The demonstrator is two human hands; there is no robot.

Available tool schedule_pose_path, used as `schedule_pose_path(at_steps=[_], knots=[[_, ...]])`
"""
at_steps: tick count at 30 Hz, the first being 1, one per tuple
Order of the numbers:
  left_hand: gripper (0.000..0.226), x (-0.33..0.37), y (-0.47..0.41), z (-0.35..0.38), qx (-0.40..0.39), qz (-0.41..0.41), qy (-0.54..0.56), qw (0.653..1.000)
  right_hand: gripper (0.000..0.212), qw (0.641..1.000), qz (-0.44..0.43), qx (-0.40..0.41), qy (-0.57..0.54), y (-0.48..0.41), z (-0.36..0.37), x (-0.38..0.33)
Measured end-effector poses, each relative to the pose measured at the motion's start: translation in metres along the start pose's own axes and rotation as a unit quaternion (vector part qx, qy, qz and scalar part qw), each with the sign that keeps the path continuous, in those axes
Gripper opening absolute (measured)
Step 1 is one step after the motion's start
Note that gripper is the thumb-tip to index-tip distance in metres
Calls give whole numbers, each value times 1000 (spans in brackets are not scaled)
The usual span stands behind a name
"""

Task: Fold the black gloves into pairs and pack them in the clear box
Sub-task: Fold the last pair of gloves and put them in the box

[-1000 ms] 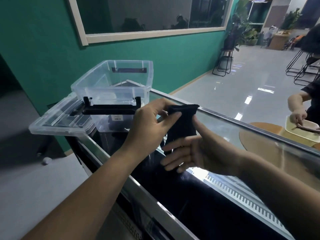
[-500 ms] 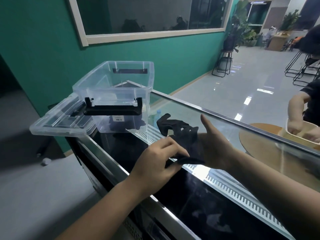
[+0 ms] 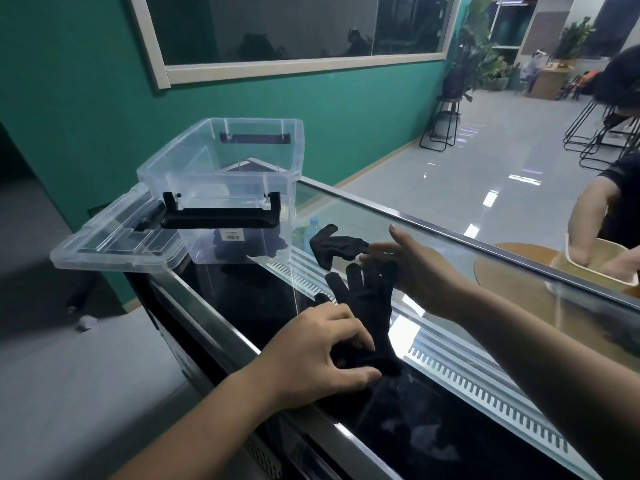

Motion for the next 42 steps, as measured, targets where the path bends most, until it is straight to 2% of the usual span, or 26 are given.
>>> schedule_pose_path(at_steps=[2, 5, 9, 11, 14, 17, 21, 24, 29, 32, 35, 37, 42], knots=[[36, -1, 0, -1, -9, -20, 16, 1000, 44, 994, -64, 25, 90, -2, 2, -11], [30, -3, -1, -3, -4, -51, 65, 997, 25, 962, -149, 47, 223, -9, 10, -25], [10, -10, -3, -12, 45, -100, 147, 983, 27, 888, -245, 37, 386, -19, 32, -35], [11, -16, -4, -15, 77, -138, 184, 970, 27, 848, -282, 32, 448, -23, 44, -34], [17, -25, -5, -16, 115, -193, 215, 951, 35, 810, -296, 10, 506, -30, 57, -27], [15, -31, -7, -13, 134, -212, 203, 947, 39, 787, -297, 6, 541, -35, 63, -19], [3, -30, -7, -11, 169, -215, 192, 943, 32, 782, -296, 49, 546, -41, 63, -8], [17, -28, -6, -11, 199, -222, 172, 939, 20, 784, -312, 80, 530, -43, 62, -5], [25, -28, -8, -12, 244, -212, 135, 937, 4, 797, -359, 114, 472, -34, 62, -20], [41, -30, -12, -16, 291, -215, 93, 928, 7, 803, -382, 119, 441, -23, 66, -34], [59, -32, -19, -22, 335, -210, 53, 917, 12, 808, -391, 78, 434, -9, 78, -47], [63, -33, -25, -25, 370, -199, 43, 907, 12, 806, -384, 32, 448, 1, 87, -53], [34, -37, -28, -42, 437, -151, -17, 887, 14, 805, -366, -61, 462, 17, 92, -70]])
Point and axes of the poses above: each hand's wrist, its own y-axis away from the middle knuckle, its own z-axis out of the palm, x = y × z, the point moved 3 cm from there along -y, towards the middle knuckle, and after that the axes turned 8 degrees about x, right-handed, at the moved point
